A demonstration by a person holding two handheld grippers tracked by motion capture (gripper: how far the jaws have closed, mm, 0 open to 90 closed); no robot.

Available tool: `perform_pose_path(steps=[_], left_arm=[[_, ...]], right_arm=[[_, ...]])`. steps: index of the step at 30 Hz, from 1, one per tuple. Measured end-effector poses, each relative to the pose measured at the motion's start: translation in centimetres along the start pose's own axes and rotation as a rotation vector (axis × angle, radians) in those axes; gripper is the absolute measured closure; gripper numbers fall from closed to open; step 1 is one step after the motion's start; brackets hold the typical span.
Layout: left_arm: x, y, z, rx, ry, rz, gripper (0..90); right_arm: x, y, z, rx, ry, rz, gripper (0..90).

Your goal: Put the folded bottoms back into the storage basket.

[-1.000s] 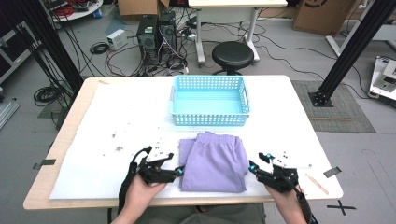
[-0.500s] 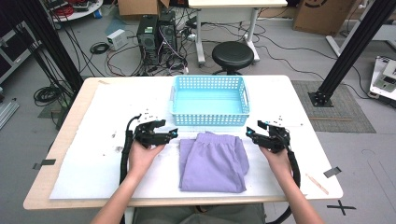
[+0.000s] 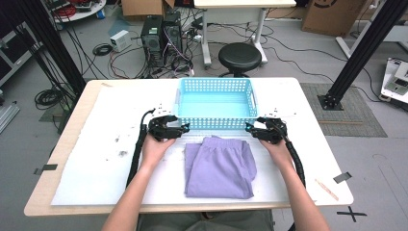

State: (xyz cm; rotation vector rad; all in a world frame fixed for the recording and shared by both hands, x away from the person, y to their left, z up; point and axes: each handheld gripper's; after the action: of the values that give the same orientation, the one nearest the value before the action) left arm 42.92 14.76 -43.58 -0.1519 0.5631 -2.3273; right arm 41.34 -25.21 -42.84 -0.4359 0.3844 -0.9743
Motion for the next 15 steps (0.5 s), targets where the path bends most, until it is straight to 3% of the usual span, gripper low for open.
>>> perform_pose_path(steps=[5, 8, 15], left_arm=[[-0.1, 0.0, -0.3, -0.035, -0.023, -0.013, 39.3], [0.2, -0.3, -0.2, -0.038, -0.011, -0.022, 39.4], [0.8, -0.9, -0.1, -0.042, 0.013, -0.023, 42.2]], right_arm=[[0.0, -0.2, 0.2, 0.005, 0.008, -0.013, 48.2], [-0.4, -0.4, 0.2, -0.007, -0.009, -0.033, 47.8], [-0.6, -0.8, 0.0, -0.01, -0.005, -0.028, 47.7]])
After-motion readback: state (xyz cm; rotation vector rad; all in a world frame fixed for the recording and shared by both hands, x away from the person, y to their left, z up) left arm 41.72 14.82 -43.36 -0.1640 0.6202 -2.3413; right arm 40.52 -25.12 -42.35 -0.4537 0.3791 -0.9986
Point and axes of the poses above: each handheld gripper's, and its own axes: y roughly forward along the jaws, z roughly out of its top, x roughly to its right, and after that the axes turned 8 degrees about y, right-handed
